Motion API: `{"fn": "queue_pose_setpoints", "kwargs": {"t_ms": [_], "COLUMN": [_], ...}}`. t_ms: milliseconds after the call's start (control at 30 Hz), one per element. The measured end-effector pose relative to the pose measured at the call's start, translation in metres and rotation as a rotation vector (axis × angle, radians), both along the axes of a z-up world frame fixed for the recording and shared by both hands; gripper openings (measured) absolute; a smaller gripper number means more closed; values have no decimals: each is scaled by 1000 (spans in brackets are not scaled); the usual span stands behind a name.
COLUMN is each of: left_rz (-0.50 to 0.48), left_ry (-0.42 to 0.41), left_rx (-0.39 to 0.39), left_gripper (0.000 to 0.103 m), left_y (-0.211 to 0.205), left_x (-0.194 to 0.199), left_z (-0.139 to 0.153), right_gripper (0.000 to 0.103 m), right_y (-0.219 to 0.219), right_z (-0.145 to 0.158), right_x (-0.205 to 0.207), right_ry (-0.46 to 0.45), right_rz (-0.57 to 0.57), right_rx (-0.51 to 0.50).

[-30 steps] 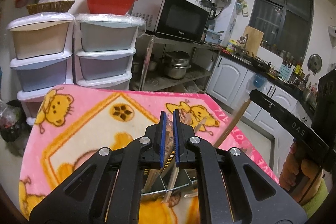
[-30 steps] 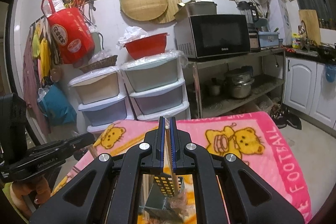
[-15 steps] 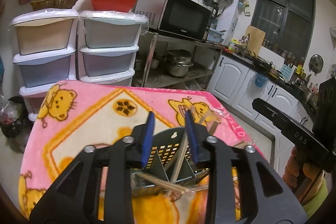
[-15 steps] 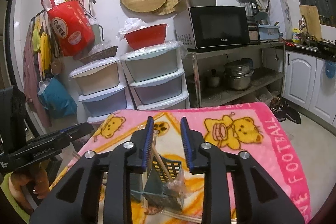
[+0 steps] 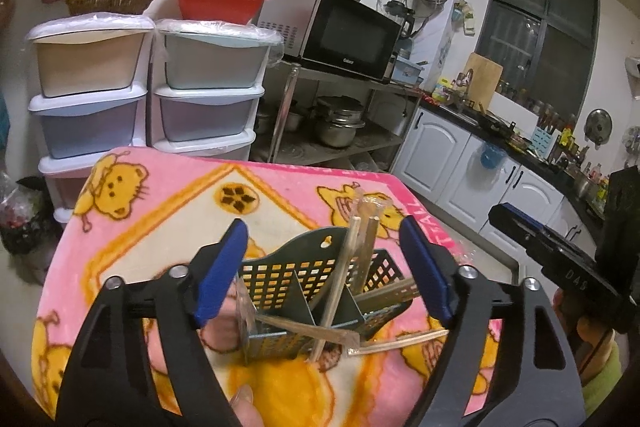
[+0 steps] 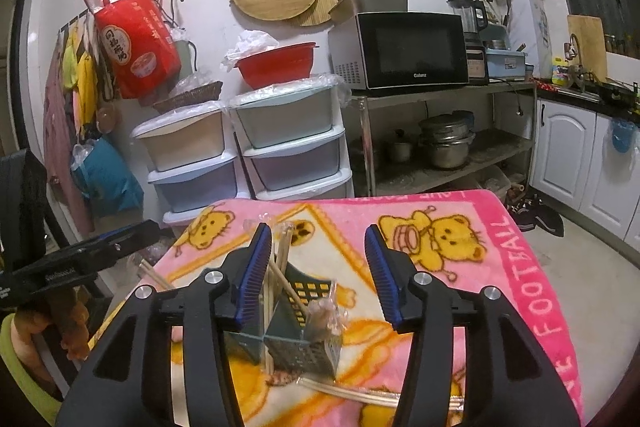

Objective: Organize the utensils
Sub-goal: 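Open the left tool and pull back while the right tool opens and pulls back, then lower both tools toward the last wrapped chopstick pairs on the blanket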

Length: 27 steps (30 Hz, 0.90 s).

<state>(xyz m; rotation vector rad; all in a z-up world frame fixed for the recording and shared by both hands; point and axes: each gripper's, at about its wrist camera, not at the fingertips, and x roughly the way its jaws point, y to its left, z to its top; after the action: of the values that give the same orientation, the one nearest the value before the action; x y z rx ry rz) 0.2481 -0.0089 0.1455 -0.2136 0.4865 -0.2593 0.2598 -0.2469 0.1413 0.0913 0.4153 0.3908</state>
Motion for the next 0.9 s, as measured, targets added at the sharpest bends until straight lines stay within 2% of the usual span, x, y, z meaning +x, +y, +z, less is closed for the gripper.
{"fn": "queue_pose_setpoints", "kwargs": {"t_ms": [167, 367, 700, 900], "left_rz": [-18, -43, -92, -148], "left_ry": [-11, -21, -21, 11], "left_rx": [-6, -3, 13, 41], "left_gripper": [85, 92, 92, 92], "left_y": [-3, -11, -30, -48], "left_x": [-11, -27, -54, -66], "left_z": [2, 2, -8, -25], "right_gripper": [50, 53, 54, 54], "right_y": [-7, -18, -38, -48], "right_z": [-2, -4, -16, -27], "right_x": [-10, -22, -38, -45], "right_ry": [3, 7, 32, 58], "right_rz": [-4, -15, -41, -57], "right_rx": [1, 0, -12, -15]}}
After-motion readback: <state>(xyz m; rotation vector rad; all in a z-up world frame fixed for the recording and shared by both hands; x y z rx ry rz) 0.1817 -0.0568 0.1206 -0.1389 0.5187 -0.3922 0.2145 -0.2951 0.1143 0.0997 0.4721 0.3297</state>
